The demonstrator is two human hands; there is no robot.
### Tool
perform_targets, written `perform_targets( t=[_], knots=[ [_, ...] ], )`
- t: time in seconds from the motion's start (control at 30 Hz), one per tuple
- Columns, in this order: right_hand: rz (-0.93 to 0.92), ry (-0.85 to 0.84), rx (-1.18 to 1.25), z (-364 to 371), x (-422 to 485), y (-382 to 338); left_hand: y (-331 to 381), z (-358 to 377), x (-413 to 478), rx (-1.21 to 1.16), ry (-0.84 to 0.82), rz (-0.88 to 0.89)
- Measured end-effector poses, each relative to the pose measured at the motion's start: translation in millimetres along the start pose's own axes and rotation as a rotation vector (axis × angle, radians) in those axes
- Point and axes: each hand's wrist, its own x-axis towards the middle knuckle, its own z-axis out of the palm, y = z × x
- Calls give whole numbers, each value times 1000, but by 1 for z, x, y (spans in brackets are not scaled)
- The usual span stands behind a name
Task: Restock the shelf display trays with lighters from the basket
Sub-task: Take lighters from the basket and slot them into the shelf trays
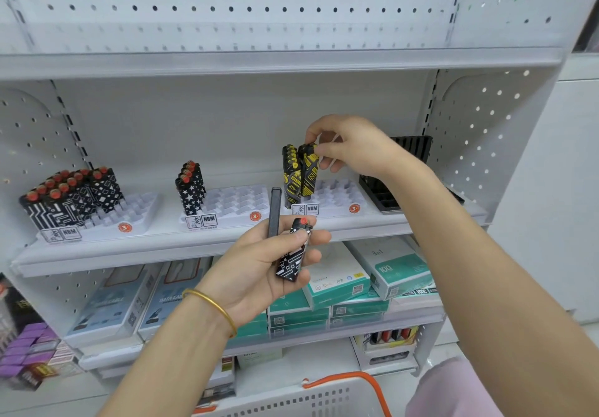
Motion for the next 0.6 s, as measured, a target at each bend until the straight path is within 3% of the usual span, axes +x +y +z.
perform_targets(
  t=[0.2, 0.43, 0.53, 0.6],
  knots=[
    [-2, 14, -71, 7, 2, -1, -2, -2, 1, 6, 3, -3],
    [-140, 298, -370, 25, -19, 10, -3, -1, 1, -7, -39, 6],
    [-126, 378, -183, 22, -38, -2, -4, 1, 1, 24, -77, 20],
    [-56, 230, 89, 18, -54, -15, -5, 3, 2, 33, -89, 27]
  ],
)
